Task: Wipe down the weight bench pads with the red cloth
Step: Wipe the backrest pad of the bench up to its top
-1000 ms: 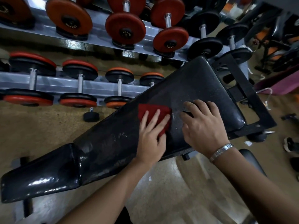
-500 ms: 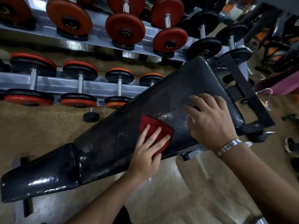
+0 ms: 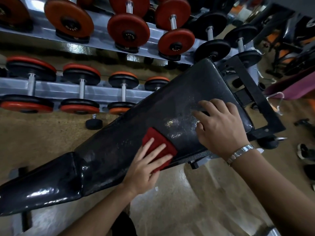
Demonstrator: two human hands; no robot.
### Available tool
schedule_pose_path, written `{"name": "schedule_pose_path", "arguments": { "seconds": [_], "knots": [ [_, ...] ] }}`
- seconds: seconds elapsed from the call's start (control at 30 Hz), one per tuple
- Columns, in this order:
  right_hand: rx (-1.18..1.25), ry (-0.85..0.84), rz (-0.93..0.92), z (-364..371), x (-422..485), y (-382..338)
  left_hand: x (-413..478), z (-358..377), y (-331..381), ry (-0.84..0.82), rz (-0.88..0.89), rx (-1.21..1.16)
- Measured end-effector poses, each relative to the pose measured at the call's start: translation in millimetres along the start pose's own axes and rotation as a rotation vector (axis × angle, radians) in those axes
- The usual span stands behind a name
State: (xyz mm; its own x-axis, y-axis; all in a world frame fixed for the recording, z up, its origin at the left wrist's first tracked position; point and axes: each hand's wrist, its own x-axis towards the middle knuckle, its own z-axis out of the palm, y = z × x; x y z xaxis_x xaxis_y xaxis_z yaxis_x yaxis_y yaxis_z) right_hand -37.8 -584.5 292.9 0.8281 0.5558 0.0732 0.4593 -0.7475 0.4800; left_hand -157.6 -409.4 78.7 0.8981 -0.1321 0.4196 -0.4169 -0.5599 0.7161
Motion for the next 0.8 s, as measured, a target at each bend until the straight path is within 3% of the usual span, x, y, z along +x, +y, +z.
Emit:
{"name": "schedule_pose_path", "arguments": {
  "seconds": [0.2, 0.3, 0.47, 0.57, 0.67, 0.8],
  "knots": [
    [-0.012, -0.009, 0.010, -1, 3, -2, 42, 8, 31, 0.147, -0.180, -0.082],
    [-0.008, -0.007, 0.009, -1, 2, -1, 46, 17, 53, 0.121, -0.107, -0.075],
    [0.039, 0.025, 0.007, 3, -4, 1, -1, 9, 10, -0.009, 0.092, 0.077],
    [0.061, 0.033, 0.007, 3, -4, 1, 8, 5, 4, 0.044, 0.019, 0.069],
    [0.055, 0.039, 0.011, 2, -2, -2, 46, 12, 41, 0.112, -0.078, 0.017],
    [0.172, 0.113, 0.031, 5, -5, -1, 51, 22, 65, 0.075, 0.016, 0.003]
  ]
}}
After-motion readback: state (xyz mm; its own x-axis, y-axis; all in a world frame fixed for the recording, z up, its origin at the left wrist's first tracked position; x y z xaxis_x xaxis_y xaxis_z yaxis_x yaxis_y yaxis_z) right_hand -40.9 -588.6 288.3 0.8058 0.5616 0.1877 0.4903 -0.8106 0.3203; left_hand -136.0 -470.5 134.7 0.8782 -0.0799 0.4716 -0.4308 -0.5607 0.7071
